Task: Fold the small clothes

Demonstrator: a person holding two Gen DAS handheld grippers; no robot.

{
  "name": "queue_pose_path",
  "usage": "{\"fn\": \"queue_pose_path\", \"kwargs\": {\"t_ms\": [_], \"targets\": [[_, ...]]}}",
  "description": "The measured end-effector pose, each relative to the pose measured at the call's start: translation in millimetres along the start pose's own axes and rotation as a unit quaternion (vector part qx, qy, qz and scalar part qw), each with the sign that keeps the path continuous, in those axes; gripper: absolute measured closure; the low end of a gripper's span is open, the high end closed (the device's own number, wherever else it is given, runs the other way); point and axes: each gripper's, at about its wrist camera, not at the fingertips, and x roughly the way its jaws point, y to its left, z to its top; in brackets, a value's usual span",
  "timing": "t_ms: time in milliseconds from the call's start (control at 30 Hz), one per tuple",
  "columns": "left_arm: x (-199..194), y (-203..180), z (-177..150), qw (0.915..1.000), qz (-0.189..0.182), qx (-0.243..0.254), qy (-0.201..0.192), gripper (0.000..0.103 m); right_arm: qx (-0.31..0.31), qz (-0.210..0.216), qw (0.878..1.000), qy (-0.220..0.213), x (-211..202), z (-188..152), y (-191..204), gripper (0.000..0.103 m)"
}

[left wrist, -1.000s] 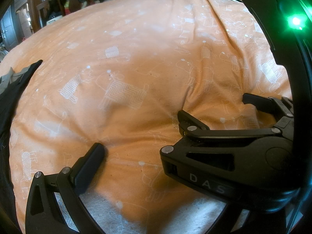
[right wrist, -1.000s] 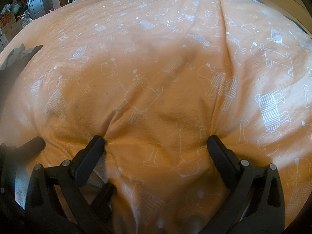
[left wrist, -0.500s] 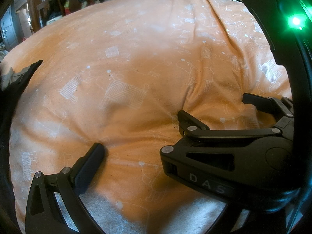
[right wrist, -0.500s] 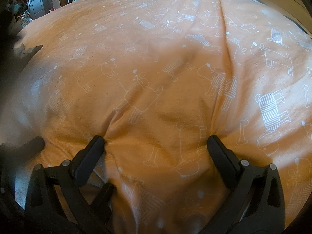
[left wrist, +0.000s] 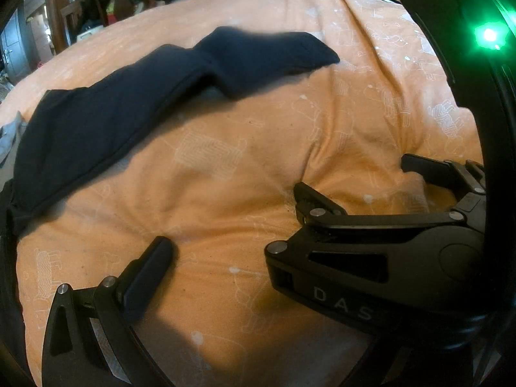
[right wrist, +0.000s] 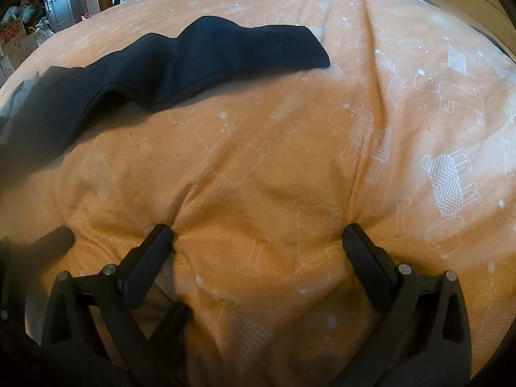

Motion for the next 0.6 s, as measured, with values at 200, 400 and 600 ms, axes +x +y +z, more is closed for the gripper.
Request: {"fn": "queue_pose_path", "kwargs": {"t_ms": [200, 400, 600], "targets": [[0, 0, 0, 1.0000, 0.000, 0.000, 0.000, 0.000, 0.000, 0.001, 1.000, 0.000, 0, 0, 0, 0.000], [0, 0, 0, 1.0000, 0.001, 0.000, 0.001, 0.000, -0.005, 0.005, 1.000, 0.005, 2, 2, 0, 0.000], [1, 4, 1, 1.0000, -0.001, -0.007, 0.001, 0.000, -0.027, -0.005, 1.000, 0.005, 8, 12, 4, 0.000]]}}
